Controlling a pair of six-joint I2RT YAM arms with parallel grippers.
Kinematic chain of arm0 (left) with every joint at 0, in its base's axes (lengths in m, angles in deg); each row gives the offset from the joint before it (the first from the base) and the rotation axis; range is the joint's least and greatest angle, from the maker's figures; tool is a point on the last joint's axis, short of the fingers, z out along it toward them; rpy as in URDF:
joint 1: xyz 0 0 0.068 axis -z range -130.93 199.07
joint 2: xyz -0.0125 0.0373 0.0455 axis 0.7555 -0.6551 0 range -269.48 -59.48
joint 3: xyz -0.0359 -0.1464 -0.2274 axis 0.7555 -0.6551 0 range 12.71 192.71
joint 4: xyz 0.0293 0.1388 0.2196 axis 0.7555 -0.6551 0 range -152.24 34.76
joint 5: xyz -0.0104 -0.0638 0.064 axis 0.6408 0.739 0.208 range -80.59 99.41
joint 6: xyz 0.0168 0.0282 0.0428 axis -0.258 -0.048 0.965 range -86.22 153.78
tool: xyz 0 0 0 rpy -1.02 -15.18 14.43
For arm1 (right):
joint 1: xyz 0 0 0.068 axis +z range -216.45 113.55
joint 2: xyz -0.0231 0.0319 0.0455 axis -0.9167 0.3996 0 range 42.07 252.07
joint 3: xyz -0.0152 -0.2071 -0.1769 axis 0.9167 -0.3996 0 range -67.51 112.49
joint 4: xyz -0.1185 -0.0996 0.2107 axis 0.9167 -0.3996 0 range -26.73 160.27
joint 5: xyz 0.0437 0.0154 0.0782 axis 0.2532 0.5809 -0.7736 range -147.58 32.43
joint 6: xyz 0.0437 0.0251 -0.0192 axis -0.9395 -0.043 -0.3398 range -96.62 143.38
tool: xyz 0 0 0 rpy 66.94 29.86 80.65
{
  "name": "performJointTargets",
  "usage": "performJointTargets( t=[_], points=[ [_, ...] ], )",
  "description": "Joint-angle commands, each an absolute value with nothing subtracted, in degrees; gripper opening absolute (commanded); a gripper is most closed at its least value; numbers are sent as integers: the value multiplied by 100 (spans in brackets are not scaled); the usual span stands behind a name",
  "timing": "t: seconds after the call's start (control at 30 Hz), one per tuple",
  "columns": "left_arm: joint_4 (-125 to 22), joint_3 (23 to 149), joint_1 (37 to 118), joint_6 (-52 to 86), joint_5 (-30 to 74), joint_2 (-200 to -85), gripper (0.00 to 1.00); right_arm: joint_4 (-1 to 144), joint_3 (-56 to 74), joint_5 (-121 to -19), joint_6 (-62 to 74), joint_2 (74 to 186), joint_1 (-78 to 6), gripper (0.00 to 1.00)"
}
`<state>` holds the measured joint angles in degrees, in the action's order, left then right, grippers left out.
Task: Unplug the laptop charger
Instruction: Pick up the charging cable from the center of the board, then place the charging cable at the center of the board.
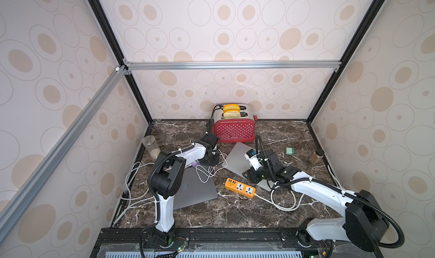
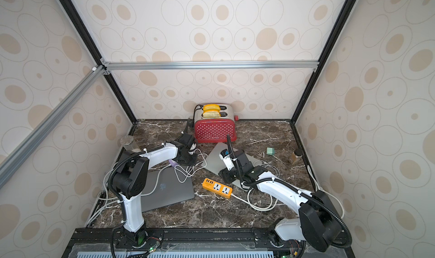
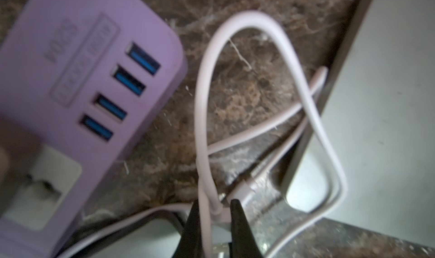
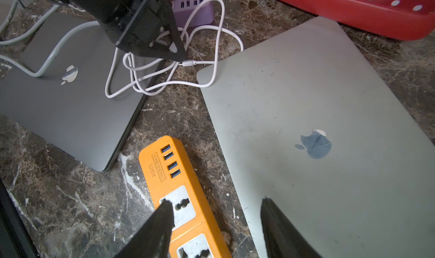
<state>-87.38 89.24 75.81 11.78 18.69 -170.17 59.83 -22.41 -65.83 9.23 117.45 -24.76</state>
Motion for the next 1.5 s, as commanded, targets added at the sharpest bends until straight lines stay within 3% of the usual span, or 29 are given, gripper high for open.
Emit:
performJointTargets(
  t=[0.0, 0.43, 0.7, 0.97, 1.13, 1.47],
  points=[
    [-9103, 9076, 7659, 1128, 2211, -16319, 0, 6069, -2330, -6679, 894, 11645, -2520, 62],
    [-10035, 9816, 7663, 1295, 1844, -15045, 0, 6019, -2464, -6614, 896, 11419, -2514, 62],
    [-10533, 10904, 7534, 1481, 407, -14760, 0, 6025, -2494, -6661, 899, 11371, -2516, 62],
    [-10333, 11196, 6577, 1433, -306, -14481, 0, 5989, -2596, -6575, 935, 11219, -2517, 62],
    [-10541, 11284, 6026, 1545, -501, -14852, 0, 6139, -2548, -6708, 993, 11331, -2531, 63],
    [-10027, 10276, 5311, 1217, -63, -15868, 0, 6398, -1918, -7302, 1114, 12065, -2528, 63]
  ],
)
